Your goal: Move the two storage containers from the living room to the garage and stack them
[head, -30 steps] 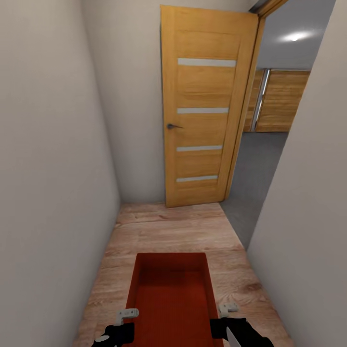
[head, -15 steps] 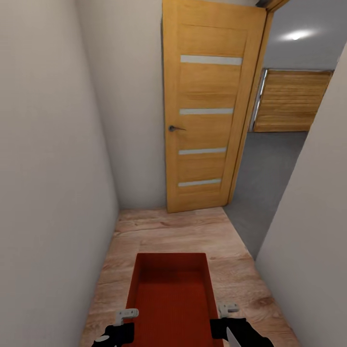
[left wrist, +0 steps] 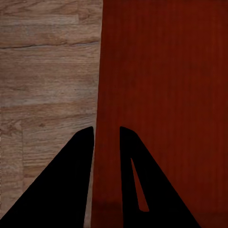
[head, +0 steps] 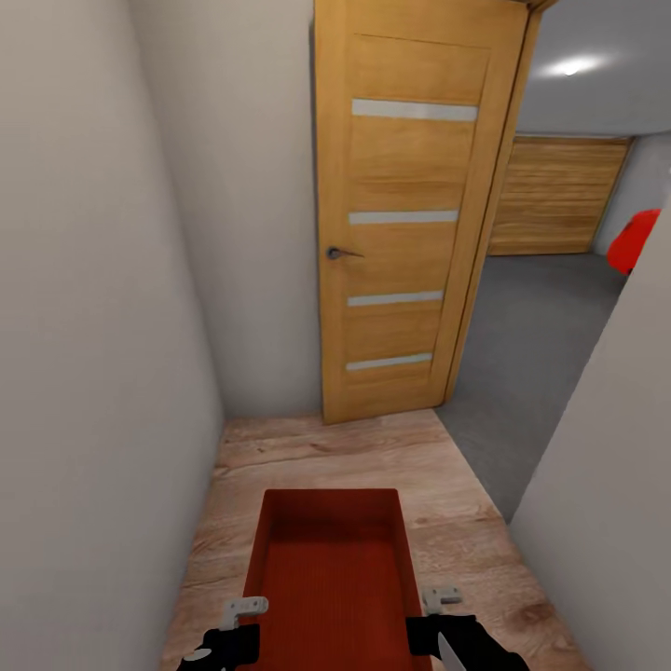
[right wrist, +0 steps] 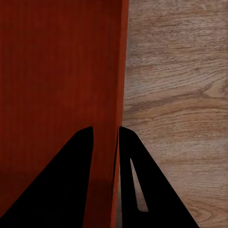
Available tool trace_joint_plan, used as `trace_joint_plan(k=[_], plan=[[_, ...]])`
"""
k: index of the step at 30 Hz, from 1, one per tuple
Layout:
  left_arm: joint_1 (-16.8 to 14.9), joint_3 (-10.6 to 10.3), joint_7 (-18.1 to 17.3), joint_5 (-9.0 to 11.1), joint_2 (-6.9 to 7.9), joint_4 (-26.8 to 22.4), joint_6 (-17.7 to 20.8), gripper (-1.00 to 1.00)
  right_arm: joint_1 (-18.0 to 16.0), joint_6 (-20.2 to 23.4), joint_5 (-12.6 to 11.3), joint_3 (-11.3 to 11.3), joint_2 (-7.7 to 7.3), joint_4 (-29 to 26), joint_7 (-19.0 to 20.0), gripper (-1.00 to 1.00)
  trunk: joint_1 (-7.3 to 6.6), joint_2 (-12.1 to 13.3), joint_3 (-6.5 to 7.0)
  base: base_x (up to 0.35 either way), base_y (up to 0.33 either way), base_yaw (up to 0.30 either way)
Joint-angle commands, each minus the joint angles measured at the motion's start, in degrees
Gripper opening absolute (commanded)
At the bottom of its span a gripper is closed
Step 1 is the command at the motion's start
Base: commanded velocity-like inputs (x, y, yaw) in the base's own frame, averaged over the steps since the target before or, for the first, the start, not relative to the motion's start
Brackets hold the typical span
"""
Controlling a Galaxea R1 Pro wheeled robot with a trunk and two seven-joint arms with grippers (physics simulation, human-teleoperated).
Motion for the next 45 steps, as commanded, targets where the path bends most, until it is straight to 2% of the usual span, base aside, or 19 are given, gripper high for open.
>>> trace_joint_plan(k=[1, 15, 23, 45], plan=[[-0.06, -0.19, -1.11, -0.29, 0.06, 0.26, 0.05, -1.00, -0.01, 0.33, -0.79, 1.95, -1.91, -0.26, 0.85, -1.00, 0.03, -0.03, -0.05, 0.315, 0.128, -0.040], [-0.06, -0.23, -1.11, -0.20, 0.06, 0.19, -0.08, -1.00, -0.05, 0.33, -0.79, 1.90, -1.97, -0.26, 0.85, -1.00, 0.03, -0.03, -0.05, 0.286, 0.030, -0.138], [-0.06, -0.27, -1.11, -0.12, 0.06, 0.17, -0.12, -1.00, -0.01, 0.33, -0.74, 1.90, -1.97, -0.26, 0.85, -1.00, 0.03, -0.03, -0.05, 0.041, 0.001, -0.127], [-0.06, -0.31, -1.11, -0.10, 0.06, 0.17, -0.12, -1.00, -0.02, 0.24, -0.70, 1.91, -1.97, -0.26, 0.77, -1.00, 0.03, -0.03, -0.05, 0.001, 0.000, -0.005]])
